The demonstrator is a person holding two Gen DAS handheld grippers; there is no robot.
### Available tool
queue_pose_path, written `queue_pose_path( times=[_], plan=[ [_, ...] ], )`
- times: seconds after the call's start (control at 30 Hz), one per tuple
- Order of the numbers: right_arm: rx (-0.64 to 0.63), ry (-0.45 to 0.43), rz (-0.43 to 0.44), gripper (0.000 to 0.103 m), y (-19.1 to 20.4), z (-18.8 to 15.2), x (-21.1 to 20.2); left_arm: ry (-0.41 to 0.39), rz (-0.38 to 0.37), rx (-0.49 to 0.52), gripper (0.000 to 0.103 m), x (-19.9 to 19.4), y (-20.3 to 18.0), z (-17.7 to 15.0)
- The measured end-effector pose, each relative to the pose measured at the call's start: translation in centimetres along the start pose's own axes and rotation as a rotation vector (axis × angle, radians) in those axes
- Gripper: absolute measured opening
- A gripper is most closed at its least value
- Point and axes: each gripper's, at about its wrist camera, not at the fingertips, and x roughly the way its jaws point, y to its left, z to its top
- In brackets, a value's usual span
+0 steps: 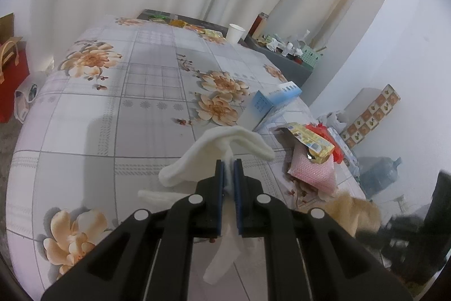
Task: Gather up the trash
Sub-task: 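Carry the white cloth and brown paper bag over the blue wastebasket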
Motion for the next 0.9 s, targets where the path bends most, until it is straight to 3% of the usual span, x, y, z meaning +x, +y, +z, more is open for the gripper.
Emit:
queue_pose_path(
  times=[0.07,0.13,0.23,0.27,0.3,0.4,0.47,0.57,0.73,0.87,0.9],
  plan=[
    [0.017,0.043,-0.004,0.006,-0.2,-1.1,0.8,0.001,0.0,0.001,0.007,0.1,-0.1,0.1],
    [0.053,0.117,0.002,0.016,-0.9,-2.2,2.2,0.003,0.0,0.005,0.007,0.2,-0.1,0.1],
    [0.091,0.187,0.025,0.037,-1.3,-2.9,3.1,0.009,0.001,0.011,0.007,0.3,-0.3,0.0],
    [0.095,0.191,0.059,0.055,-1.2,-2.9,2.8,0.01,0.001,0.012,0.007,0.4,-0.3,-0.1],
    [0.09,0.189,0.076,0.066,-1.1,-2.8,2.4,0.011,0.001,0.013,0.007,0.4,-0.4,0.0],
    [0.04,0.169,0.107,0.076,-0.3,-2.5,0.6,0.012,-0.002,0.007,0.007,0.6,-0.4,-0.1],
    [0.016,0.174,0.107,0.078,-0.1,-2.4,-0.3,0.015,-0.003,0.005,0.007,0.7,-0.3,-0.1],
    [-0.012,0.143,0.031,0.079,-0.4,-2.1,-1.6,0.02,-0.01,0.005,0.007,0.9,-0.4,-0.3],
    [0.156,0.093,-0.072,0.081,-3.4,-1.2,-0.3,0.024,-0.024,0.008,0.007,1.1,-0.6,-0.4],
    [0.305,0.101,-0.048,0.08,-5.4,-1.4,2.0,0.026,-0.03,0.004,0.007,1.1,-0.5,-0.5],
    [0.315,0.106,-0.054,0.076,-5.4,-1.3,2.7,0.027,-0.032,0.003,0.007,1.0,-0.5,-0.5]
  ],
)
